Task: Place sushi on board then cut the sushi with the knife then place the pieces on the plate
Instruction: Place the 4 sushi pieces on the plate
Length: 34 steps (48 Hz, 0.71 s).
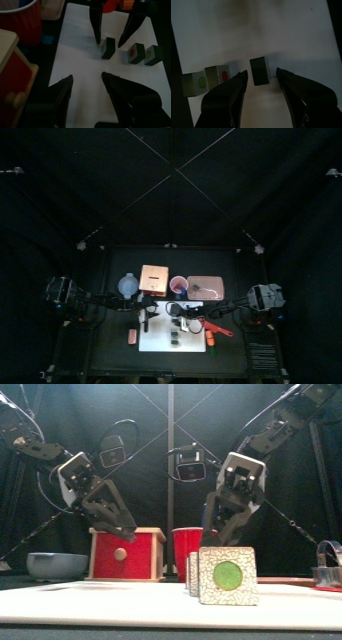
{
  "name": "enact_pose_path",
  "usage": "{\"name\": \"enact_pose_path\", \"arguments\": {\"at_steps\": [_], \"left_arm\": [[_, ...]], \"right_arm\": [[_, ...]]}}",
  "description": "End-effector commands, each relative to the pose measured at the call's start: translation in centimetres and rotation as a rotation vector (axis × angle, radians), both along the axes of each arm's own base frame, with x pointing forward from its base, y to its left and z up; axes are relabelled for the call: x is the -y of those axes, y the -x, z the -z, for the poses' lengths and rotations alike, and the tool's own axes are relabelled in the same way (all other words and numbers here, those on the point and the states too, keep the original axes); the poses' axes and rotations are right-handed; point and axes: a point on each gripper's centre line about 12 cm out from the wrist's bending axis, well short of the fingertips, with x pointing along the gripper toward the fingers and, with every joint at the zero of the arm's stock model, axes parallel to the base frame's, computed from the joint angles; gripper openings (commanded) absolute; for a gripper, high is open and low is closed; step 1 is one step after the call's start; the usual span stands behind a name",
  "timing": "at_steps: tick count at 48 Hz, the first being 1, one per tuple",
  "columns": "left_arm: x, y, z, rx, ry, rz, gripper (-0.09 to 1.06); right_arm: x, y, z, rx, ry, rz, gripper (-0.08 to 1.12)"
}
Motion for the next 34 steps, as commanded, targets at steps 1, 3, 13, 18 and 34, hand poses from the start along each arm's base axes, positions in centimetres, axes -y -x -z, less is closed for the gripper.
{"name": "enact_pose_path", "arguments": {"at_steps": [1,3,13,18,34], "left_arm": [[-0.1,-0.3,-0.5,0.011,0.002,-0.003,0.86],[-0.1,-0.4,-0.5,0.011,0.003,-0.003,0.86],[-0.1,-0.3,-0.5,0.011,0.004,-0.004,0.86],[-0.1,-0.4,-0.5,0.011,0.003,-0.003,0.86],[-0.1,-0.4,-0.4,0.009,0.004,-0.004,0.86]], "right_arm": [[0.1,-1.0,-0.9,0.032,-0.002,0.003,0.78],[0.0,-1.0,-0.7,0.028,-0.002,0.002,0.74],[0.2,-0.8,-1.0,0.028,-0.012,0.017,0.54],[0.2,-0.1,-2.2,0.03,-0.03,0.03,0.53],[3.6,5.2,-5.7,0.021,-0.05,0.13,0.53]]}}
